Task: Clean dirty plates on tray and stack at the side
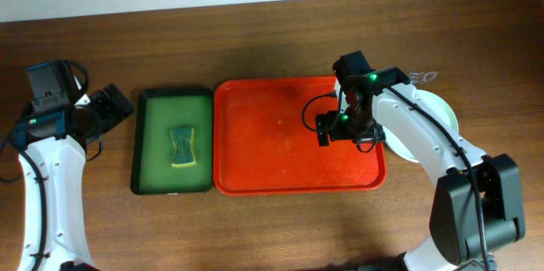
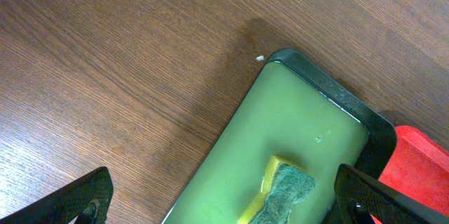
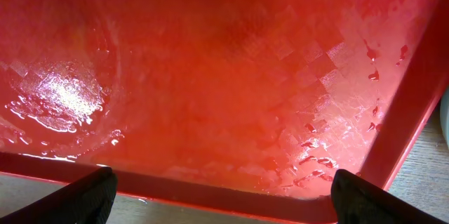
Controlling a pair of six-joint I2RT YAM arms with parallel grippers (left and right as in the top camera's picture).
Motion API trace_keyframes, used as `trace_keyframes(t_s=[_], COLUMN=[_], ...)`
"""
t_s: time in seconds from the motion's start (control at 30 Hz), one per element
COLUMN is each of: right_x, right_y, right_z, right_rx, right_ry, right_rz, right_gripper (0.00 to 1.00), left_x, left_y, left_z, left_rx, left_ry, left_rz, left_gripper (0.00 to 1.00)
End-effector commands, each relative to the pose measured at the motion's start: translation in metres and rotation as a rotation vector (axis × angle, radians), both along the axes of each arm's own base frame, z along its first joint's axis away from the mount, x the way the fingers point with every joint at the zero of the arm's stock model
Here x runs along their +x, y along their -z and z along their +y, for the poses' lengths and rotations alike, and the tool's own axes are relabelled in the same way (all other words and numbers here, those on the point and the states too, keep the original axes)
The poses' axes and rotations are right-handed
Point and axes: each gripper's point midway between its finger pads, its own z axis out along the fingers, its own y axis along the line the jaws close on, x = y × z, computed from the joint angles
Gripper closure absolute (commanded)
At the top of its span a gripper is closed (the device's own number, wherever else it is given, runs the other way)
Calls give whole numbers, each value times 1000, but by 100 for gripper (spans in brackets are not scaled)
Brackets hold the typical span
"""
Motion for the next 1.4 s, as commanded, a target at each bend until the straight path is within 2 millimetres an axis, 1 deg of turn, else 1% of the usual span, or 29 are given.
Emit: trace_keyframes(t_s=[0.0,0.23,0.33,0.43,0.57,0.63,0.8,0.83,0.9,1.0,1.03,1.13,1.2,1.23,1.27,1.33,1.37], right_x=[-1,-1,0,1,0,-3,-21,-20,-17,-26,-31,-51,-70,-78,-86,-93,-96], right_y=[4,2,-7,-23,-63,-88,-153,-171,-193,-220,-225,-235,-233,-229,-220,-208,-198], right_z=[0,1,1,1,1,0,-5,-10,-19,-36,-41,-48,-53,-56,-61,-65,-67], right_rx=[-1,1,9,22,55,77,132,123,101,52,46,66,94,107,122,146,169], right_ry=[0,0,-1,-1,-1,-1,-1,11,33,75,86,103,114,121,137,155,169], right_rz=[11,5,-26,-77,-204,-287,-504,-590,-701,-823,-858,-963,-1057,-1104,-1161,-1226,-1287], right_gripper=[2,2,2,2,2,2,2,2,2,2,2,2,2,2,1,2,2], left_x=[1,1,1,1,1,1,1,1,1,1,1,1,1,1,1,1,1], left_y=[-9,-9,-9,-9,-9,-9,-9,-9,-9,-9,-9,-9,-9,-9,-9,-9,-9], left_z=[0,0,0,0,0,0,0,0,0,0,0,0,0,0,0,0,0], left_rx=[-3,-3,-3,-3,-3,-3,-3,-3,-3,-3,-3,-3,-3,-3,-3,-3,-3], left_ry=[-4,-4,-4,-4,-4,-4,-4,-4,-4,-4,-4,-4,-4,-4,-4,-4,-4], left_rz=[-26,-26,-26,-26,-26,-26,-26,-26,-26,-26,-26,-26,-26,-26,-26,-26,-26], left_gripper=[1,1,1,1,1,1,1,1,1,1,1,1,1,1,1,1,1])
